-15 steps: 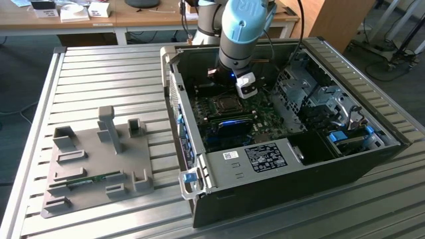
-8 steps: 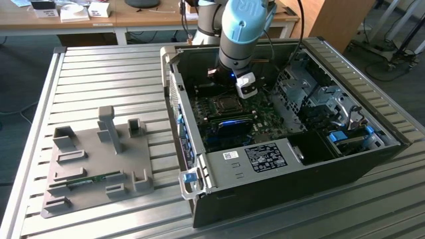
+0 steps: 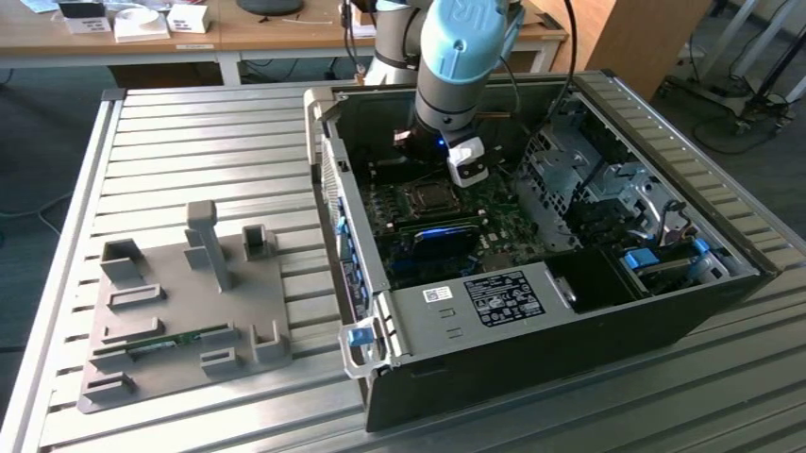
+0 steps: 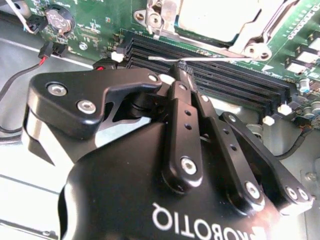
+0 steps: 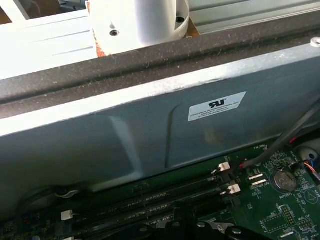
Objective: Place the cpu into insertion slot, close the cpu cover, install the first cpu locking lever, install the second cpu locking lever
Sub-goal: 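Install the first cpu locking lever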
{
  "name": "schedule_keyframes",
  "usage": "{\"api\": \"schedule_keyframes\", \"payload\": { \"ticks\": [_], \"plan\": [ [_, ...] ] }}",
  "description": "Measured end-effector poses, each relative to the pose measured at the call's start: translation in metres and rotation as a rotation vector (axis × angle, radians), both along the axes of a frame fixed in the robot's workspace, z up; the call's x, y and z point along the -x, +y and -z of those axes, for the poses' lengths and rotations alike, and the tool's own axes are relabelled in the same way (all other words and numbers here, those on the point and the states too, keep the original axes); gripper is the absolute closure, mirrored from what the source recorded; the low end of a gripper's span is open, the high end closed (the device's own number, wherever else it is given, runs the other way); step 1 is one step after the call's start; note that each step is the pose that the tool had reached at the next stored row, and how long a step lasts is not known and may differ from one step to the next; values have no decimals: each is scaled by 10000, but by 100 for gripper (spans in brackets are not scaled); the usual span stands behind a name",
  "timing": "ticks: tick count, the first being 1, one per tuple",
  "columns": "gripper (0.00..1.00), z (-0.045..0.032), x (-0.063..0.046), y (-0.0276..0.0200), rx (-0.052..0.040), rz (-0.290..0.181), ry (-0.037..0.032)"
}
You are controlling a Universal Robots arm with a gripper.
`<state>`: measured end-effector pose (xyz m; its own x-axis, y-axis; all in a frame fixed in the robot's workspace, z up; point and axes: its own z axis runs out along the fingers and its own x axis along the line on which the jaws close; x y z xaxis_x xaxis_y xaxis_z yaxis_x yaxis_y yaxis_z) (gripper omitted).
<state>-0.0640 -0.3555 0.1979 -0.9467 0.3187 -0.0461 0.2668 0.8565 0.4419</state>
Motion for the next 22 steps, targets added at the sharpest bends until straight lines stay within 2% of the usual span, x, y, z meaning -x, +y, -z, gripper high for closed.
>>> {"api": "schedule_keyframes", "payload": {
  "ticks": [13,22],
  "plan": [
    [89,19,-5,-12,-1,0,0],
    [89,26,-8,-41,-1,-1,-1]
  ]
}}
